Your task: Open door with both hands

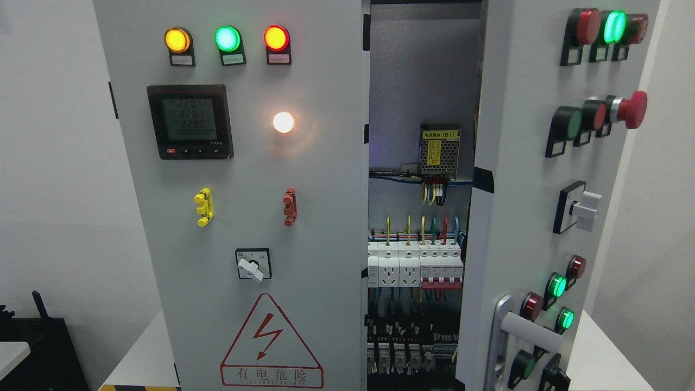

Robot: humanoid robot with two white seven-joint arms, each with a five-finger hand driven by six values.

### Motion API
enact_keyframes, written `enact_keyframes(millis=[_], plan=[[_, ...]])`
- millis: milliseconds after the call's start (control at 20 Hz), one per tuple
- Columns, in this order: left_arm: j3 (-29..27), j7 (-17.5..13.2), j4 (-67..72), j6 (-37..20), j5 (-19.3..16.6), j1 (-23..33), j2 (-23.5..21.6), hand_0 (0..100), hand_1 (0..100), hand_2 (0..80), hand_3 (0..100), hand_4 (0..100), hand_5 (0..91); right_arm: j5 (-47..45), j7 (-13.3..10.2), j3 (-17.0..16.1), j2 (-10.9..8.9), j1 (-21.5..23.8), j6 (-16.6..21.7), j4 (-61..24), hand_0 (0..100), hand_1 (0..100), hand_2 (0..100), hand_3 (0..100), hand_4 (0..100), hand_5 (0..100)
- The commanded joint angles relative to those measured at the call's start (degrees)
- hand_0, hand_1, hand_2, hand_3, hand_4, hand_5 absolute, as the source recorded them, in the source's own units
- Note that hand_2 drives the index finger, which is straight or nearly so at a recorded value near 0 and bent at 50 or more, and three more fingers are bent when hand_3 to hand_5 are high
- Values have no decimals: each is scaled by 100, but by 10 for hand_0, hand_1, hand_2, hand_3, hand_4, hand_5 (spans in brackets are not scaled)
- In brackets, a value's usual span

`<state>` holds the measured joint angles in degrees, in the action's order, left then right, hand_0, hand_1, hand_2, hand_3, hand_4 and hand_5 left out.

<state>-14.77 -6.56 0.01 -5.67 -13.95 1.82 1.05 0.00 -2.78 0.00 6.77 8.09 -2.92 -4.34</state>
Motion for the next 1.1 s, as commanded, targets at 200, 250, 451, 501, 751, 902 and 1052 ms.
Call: enact_keyframes(millis=[200,250,451,501,751,902,1052], plan=[[89,-82,-2255,-65,7,827,176,0,0,0,0,31,0,88,-3,97,0,0,2,-5,0,0,0,0,0,0],[132,-204,-2703,-66,24,1011,168,0,0,0,0,31,0,88,-3,97,0,0,2,-5,0,0,0,0,0,0],[1000,-583,-4784,-48,901,1714,2,0,0,0,0,31,0,79,-3,97,0,0,2,3,0,0,0,0,0,0],[1255,-583,-5400,-22,1164,1942,-147,0,0,0,0,31,0,88,-3,97,0,0,2,-5,0,0,0,0,0,0],[1600,-618,-8440,-66,2421,3129,-929,0,0,0,0,31,0,88,-3,97,0,9,2,3,0,0,0,0,0,0],[1627,-627,-9630,-101,3010,3543,-1579,0,0,0,0,31,0,79,-3,97,0,0,2,3,0,0,0,0,0,0],[1574,-636,-10072,-214,4001,3597,-2448,0,0,0,0,31,0,79,-3,88,0,0,2,3,0,0,0,0,0,0]])
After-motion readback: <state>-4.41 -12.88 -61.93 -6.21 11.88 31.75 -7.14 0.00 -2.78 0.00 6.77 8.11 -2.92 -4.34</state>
